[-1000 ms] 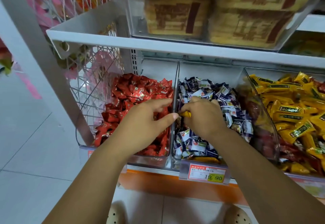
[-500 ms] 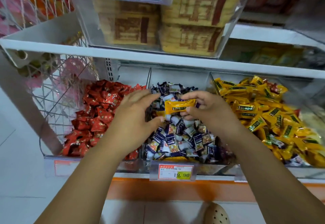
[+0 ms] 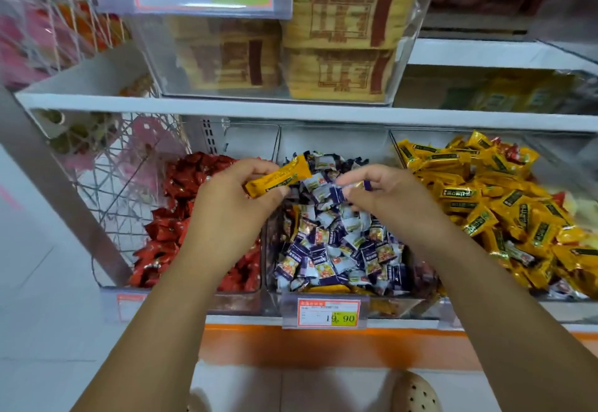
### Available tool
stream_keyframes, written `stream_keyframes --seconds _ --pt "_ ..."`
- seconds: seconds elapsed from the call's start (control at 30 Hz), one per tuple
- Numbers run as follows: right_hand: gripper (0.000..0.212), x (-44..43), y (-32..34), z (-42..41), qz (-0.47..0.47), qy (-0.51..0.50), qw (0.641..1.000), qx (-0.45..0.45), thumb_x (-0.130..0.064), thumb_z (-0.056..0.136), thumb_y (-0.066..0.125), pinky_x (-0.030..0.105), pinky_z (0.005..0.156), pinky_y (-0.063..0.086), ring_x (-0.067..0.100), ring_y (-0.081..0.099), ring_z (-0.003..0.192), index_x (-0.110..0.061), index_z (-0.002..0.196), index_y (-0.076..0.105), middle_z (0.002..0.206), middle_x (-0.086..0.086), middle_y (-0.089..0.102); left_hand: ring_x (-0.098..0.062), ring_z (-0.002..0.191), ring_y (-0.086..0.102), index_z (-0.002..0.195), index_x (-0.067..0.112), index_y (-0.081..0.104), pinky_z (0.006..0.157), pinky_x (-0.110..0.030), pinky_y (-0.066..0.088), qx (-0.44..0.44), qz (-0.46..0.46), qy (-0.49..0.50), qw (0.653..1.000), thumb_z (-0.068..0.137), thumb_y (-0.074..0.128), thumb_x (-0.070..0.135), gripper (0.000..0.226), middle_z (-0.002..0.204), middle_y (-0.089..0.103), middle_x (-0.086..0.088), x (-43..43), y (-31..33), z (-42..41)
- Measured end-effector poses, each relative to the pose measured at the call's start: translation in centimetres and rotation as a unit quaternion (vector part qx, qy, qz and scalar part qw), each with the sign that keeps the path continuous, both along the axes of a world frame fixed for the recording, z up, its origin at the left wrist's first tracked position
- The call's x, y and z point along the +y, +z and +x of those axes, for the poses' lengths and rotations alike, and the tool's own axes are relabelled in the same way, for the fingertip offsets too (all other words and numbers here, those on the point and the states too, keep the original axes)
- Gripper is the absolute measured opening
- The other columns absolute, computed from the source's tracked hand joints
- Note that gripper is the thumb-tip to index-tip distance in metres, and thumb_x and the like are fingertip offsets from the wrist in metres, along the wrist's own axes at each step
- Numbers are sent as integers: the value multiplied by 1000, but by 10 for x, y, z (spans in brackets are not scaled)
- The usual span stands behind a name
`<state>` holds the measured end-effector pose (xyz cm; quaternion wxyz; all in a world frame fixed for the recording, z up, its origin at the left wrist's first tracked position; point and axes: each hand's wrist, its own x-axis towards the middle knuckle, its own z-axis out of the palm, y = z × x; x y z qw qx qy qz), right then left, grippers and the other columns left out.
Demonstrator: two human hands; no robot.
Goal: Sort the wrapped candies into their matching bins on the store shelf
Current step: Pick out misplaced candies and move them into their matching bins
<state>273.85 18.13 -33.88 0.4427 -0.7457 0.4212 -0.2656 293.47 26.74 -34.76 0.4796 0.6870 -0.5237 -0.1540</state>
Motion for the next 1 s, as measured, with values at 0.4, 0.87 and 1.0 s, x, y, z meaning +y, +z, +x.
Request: stream_keyframes --seconds 0.4,0.87,1.0 --pt "48 -5 -60 74 -242 64 894 372 -42 99 42 42 103 24 22 29 126 -22 142 42 135 -1 51 -2 67 59 88 33 65 62 -22 42 57 25 4 998 82 74 25 13 83 68 18 14 -7 31" --pt "36 -9 -36 68 -96 61 935 336 -24 89 63 32 82 48 20 59 101 -33 123 56 115 -7 61 4 59 55 87 30 61 59 -16 39 52 65 -22 996 84 71 26 12 85 70 12 21 -8 38" --pt "47 -8 -46 77 -189 100 872 440 -42 88 62 40 100 31 28 39 123 -41 134 49 124 1 55 4 57 54 87 30 60 53 -6 36 49 64 -24 996 84 71 24 13 82 69 11 20 -8 35"
